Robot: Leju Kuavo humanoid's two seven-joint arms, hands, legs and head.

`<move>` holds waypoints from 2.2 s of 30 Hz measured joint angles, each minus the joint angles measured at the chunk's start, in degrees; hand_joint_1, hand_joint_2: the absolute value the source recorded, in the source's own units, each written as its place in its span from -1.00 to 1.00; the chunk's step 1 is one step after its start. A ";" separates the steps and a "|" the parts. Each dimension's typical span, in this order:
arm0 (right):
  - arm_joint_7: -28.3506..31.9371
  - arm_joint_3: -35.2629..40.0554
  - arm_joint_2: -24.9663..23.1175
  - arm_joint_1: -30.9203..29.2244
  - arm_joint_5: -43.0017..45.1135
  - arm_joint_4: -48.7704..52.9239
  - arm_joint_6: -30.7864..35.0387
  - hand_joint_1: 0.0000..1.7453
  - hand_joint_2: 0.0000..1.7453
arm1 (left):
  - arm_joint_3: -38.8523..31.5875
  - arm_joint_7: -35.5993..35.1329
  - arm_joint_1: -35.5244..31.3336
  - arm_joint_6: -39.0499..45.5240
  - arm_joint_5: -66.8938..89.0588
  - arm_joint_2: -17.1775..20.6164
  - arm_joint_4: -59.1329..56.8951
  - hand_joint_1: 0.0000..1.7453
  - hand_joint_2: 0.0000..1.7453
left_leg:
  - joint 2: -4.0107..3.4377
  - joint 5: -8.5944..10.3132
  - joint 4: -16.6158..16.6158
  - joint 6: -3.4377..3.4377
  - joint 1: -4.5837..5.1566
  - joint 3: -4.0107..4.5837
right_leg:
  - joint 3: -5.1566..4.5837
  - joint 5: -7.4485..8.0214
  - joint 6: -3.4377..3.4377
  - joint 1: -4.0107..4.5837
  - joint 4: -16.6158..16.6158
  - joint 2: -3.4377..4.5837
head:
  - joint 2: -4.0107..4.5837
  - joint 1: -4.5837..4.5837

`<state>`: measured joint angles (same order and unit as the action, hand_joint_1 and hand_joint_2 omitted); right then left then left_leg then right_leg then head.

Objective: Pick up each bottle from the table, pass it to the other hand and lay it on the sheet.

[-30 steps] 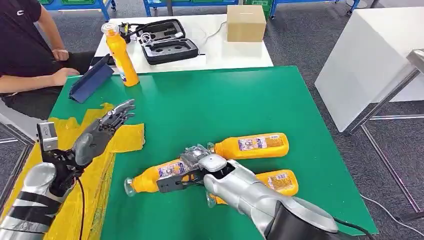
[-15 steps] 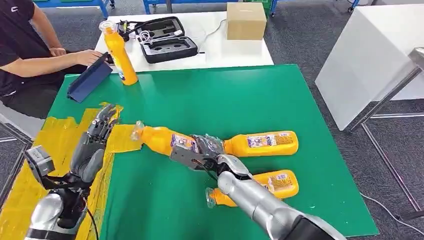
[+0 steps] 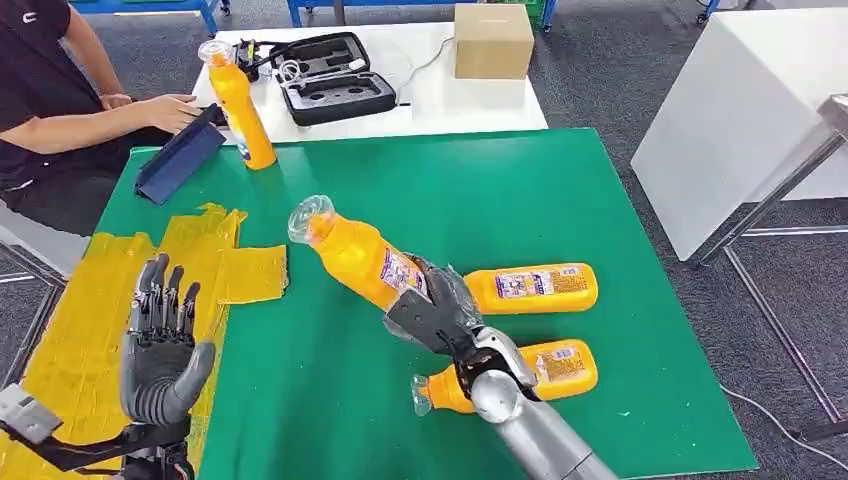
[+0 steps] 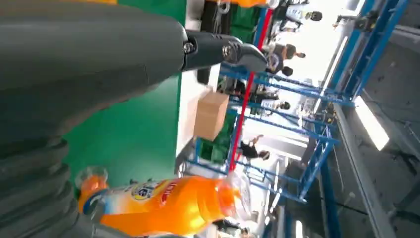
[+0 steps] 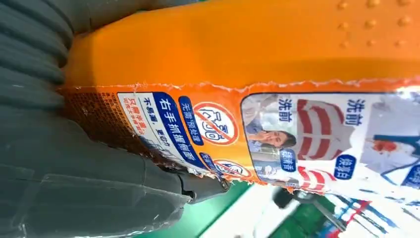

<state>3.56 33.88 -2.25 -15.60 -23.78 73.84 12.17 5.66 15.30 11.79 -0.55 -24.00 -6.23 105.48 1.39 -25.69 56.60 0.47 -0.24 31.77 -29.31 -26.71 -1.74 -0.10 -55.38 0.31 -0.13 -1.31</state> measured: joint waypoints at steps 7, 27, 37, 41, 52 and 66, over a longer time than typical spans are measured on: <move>2.60 1.71 0.31 2.98 -0.74 7.10 -0.07 1.00 1.00 | 1.49 -1.00 3.06 -3.61 -5.35 -0.96 0.22 -1.00 1.00 | -0.02 -0.01 -0.01 -0.01 0.00 0.03 | -0.03 -0.01 -0.01 0.00 0.00 0.00 | 0.00 0.00; 0.63 12.57 -0.50 -0.22 -2.25 8.72 -4.17 1.00 1.00 | 12.15 -0.32 3.08 -6.73 -3.27 0.66 -2.21 -1.00 1.00 | 0.01 -0.01 -0.01 0.00 0.00 0.02 | 0.00 -0.01 -0.01 0.00 0.00 -0.01 | 0.00 0.00; -1.16 14.95 -0.35 -0.48 -2.95 8.70 -7.19 1.00 1.00 | 13.86 2.32 3.05 -3.65 2.61 1.38 -2.21 -1.00 1.00 | 0.01 -0.01 -0.01 0.00 0.00 0.02 | 0.00 0.00 -0.01 0.00 0.00 0.00 | 0.00 0.00; -1.36 16.13 0.31 -1.04 -2.84 8.76 -10.80 1.00 1.00 | 13.75 2.89 3.29 -2.64 4.42 1.60 -2.21 -1.00 1.00 | -0.02 -0.01 -0.01 0.00 0.00 0.02 | 0.00 0.00 -0.01 0.00 0.00 0.00 | 0.00 0.00; 2.58 23.78 3.15 -4.95 -0.52 8.70 -18.99 0.94 1.00 | 10.88 3.15 4.63 -3.71 3.24 1.58 -2.19 -1.00 1.00 | -0.04 -0.01 -0.01 0.00 0.00 0.00 | -0.03 0.00 0.00 0.00 0.00 0.01 | 0.00 0.00; 2.56 25.59 3.80 -6.83 -0.18 8.41 -19.15 0.92 1.00 | 9.75 2.97 5.11 -4.85 1.51 1.12 -2.27 -0.84 1.00 | -0.04 -0.01 -0.01 0.00 0.00 0.00 | -0.03 0.00 -0.01 0.00 0.00 0.01 | 0.00 0.00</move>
<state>6.12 59.47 1.55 -22.43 -23.96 82.25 -6.97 15.41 18.27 16.89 -5.40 -22.49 -5.11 103.21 1.35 -25.69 56.59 0.47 -0.24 31.77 -29.34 -26.72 -1.74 -0.10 -55.38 0.32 -0.13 -1.31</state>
